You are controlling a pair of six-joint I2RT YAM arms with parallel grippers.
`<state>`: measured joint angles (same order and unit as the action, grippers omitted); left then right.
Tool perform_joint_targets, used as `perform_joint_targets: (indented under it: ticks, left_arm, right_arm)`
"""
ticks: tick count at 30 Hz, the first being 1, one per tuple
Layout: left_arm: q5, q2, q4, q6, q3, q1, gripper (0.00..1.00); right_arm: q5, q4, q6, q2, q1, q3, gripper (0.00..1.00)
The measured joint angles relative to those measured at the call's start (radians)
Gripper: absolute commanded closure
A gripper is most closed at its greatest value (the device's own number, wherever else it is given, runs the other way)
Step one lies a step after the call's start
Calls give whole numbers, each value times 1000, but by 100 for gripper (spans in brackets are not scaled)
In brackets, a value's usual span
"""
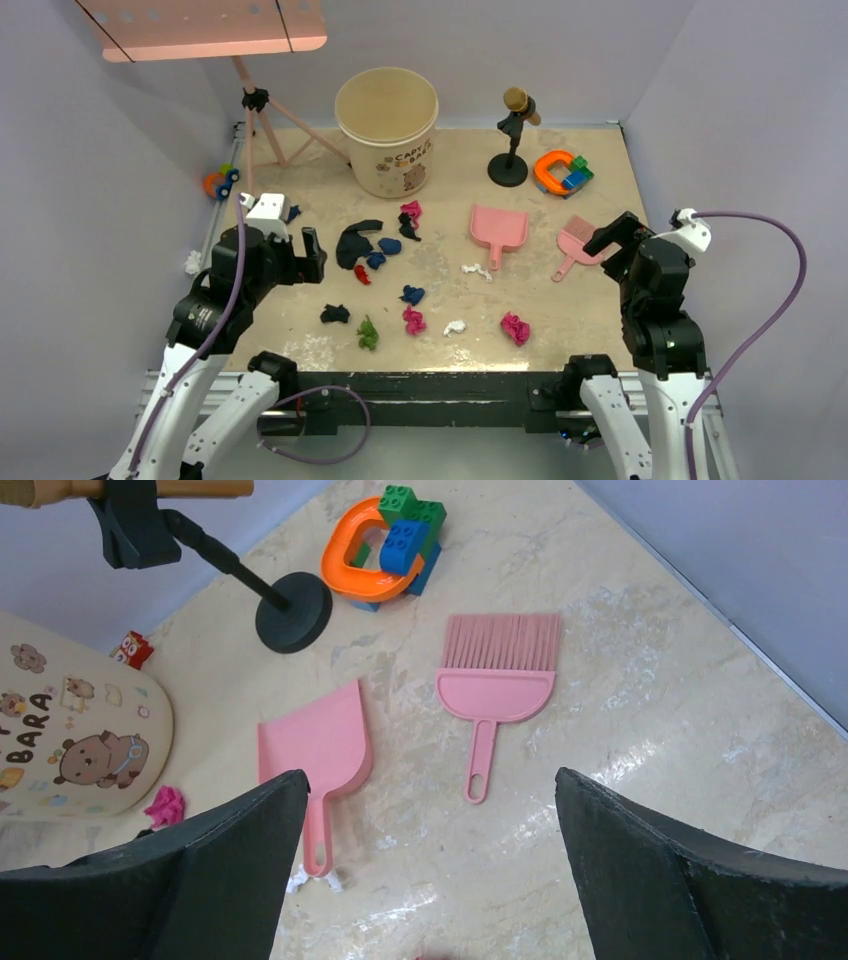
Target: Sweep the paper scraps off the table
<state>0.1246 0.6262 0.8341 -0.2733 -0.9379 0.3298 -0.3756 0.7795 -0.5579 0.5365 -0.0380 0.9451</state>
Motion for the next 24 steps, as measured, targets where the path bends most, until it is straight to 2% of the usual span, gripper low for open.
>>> perform_joint_targets:
  ticks: [6, 11, 16, 20, 24]
  left_arm:
    - [-26, 40, -15, 4, 0, 0, 2]
    - [-44, 53, -26, 4, 0, 0, 2]
    - [-57, 61, -29, 4, 0, 0, 3]
    - [-69, 62, -32, 4, 0, 0, 3]
    - [-92, 64, -38, 5, 1, 0, 3]
  right_arm:
    - [-4, 0, 0, 10, 0, -3, 4]
    - [1, -1, 8, 82, 0, -3, 5]
    - [81, -45, 41, 116, -1, -34, 8]
    - [167, -97, 71, 97, -1, -79, 2]
    - [286, -176, 102, 106, -2, -98, 1]
